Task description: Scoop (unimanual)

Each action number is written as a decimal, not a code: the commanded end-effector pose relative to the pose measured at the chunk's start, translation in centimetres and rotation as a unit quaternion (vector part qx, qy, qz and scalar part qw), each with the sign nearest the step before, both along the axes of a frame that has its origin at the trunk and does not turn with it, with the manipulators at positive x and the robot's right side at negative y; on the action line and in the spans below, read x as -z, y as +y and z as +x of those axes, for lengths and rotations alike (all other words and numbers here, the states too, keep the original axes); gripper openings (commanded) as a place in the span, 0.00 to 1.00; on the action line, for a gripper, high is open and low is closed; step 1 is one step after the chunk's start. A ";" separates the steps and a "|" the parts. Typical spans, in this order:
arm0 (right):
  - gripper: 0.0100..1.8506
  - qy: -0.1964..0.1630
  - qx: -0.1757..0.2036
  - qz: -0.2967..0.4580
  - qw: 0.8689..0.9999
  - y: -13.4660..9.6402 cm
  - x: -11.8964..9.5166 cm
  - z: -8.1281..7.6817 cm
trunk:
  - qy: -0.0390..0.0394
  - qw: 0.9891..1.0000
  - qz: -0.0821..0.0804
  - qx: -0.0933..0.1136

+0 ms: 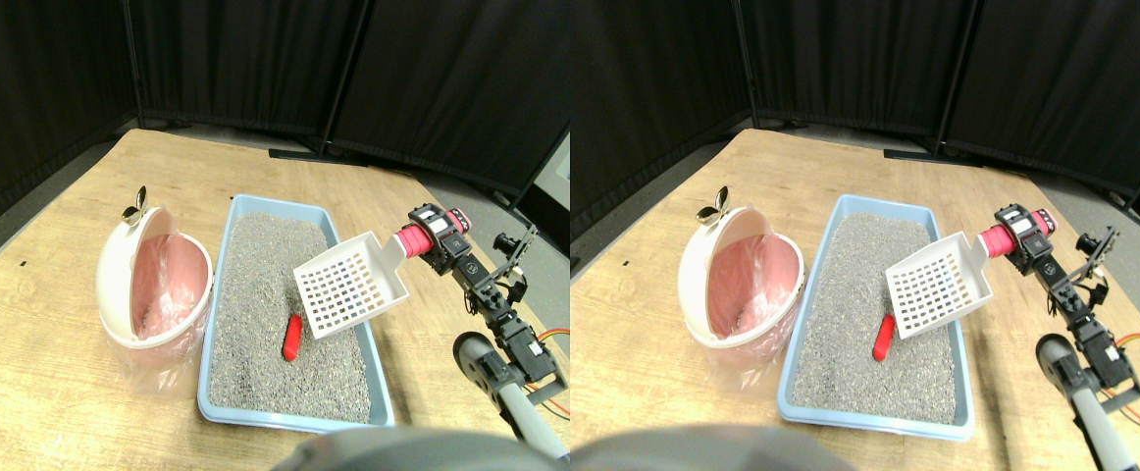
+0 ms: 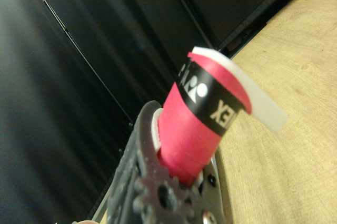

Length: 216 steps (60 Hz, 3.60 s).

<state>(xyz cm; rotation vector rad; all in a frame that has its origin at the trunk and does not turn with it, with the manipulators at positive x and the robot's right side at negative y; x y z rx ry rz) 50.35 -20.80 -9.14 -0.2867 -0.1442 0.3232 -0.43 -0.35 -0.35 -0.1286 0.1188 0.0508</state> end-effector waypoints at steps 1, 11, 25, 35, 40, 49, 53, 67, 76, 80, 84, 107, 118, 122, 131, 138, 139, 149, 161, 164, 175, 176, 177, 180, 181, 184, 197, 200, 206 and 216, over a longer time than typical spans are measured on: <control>0.03 -0.037 -0.018 -0.015 0.999 0.3 -0.9 0.4 | 0.014 1.000 -0.013 -0.014; 0.03 -0.037 -0.028 -0.060 0.997 1.1 -1.3 1.1 | 0.018 0.999 -0.021 -0.022; 0.03 -0.054 -0.057 -0.131 0.988 1.7 -1.9 0.6 | 0.026 0.999 -0.024 -0.027; 0.03 -0.048 -0.057 -0.153 0.985 1.8 -2.2 0.5 | 0.031 0.999 -0.025 -0.025; 0.03 -0.045 -0.063 -0.169 0.982 1.9 -1.9 0.4 | 0.032 0.999 -0.025 -0.024; 0.03 -0.062 -0.076 -0.183 0.978 1.8 -1.8 0.3 | 0.032 0.999 -0.025 -0.024; 0.03 -0.056 -0.072 -0.182 0.979 1.7 -1.8 0.2 | 0.031 0.999 -0.024 -0.019; 0.03 -0.061 -0.065 -0.208 0.974 1.5 -1.0 0.3 | 0.035 0.999 -0.021 -0.014; 0.03 -0.067 -0.084 -0.218 0.970 1.6 -1.1 -0.2 | 0.036 0.999 -0.021 -0.013; 0.03 -0.065 -0.084 -0.222 0.969 1.8 -0.8 -0.1 | 0.038 0.999 -0.021 -0.013; 0.03 -0.063 -0.084 -0.230 0.968 2.1 -0.4 0.0 | 0.039 0.999 -0.022 -0.013; 0.03 -0.037 -0.082 -0.245 0.965 3.8 0.7 -1.0 | 0.044 0.998 -0.032 -0.016; 0.03 -0.015 -0.105 -0.219 0.970 5.2 2.0 -1.1 | 0.051 0.998 -0.041 -0.021; 0.03 0.010 -0.095 -0.222 0.970 5.7 2.5 -1.4 | 0.055 0.997 -0.046 -0.024; 0.03 0.045 -0.112 -0.215 0.969 7.7 5.0 -2.2 | 0.064 0.996 -0.059 -0.033; 0.03 0.058 -0.133 -0.197 0.970 8.8 7.1 -2.5 | 0.070 0.995 -0.065 -0.038; 0.03 0.067 -0.131 -0.193 0.970 9.0 7.5 -2.7 | 0.072 0.994 -0.067 -0.040; 0.03 0.092 -0.143 -0.166 0.971 10.0 10.1 -3.7 | 0.079 0.993 -0.076 -0.046; 0.03 0.104 -0.137 -0.146 0.974 10.4 10.8 -4.2 | 0.079 0.993 -0.079 -0.047; 0.03 0.103 -0.135 -0.146 0.975 10.5 10.4 -4.0 | 0.078 0.993 -0.081 -0.047; 0.03 0.131 -0.095 -0.066 0.985 10.7 8.8 -3.4 | 0.074 0.993 -0.082 -0.050; 0.03 0.131 -0.095 -0.066 0.985 10.7 8.8 -3.4 | 0.074 0.993 -0.082 -0.050; 0.03 0.131 -0.095 -0.066 0.985 10.7 8.8 -3.4 | 0.074 0.993 -0.082 -0.050; 0.03 0.129 -0.087 -0.027 0.987 10.8 8.3 -3.2 | 0.071 0.993 -0.083 -0.051; 0.03 0.129 -0.087 0.002 0.988 10.8 7.9 -3.0 | 0.069 0.993 -0.083 -0.052; 0.03 0.122 -0.075 0.015 0.990 10.8 7.2 -2.7 | 0.068 0.993 -0.084 -0.054; 0.03 0.135 -0.044 0.139 0.980 10.6 4.7 -1.5 | 0.062 0.992 -0.086 -0.062; 0.03 0.136 -0.037 0.148 0.979 10.4 4.4 -1.2 | 0.059 0.992 -0.086 -0.065; 0.03 0.130 -0.032 0.147 0.980 10.0 3.7 -0.8 | 0.057 0.992 -0.085 -0.067; 0.03 0.111 -0.045 0.148 0.982 9.1 2.7 -0.1 | 0.051 0.993 -0.083 -0.071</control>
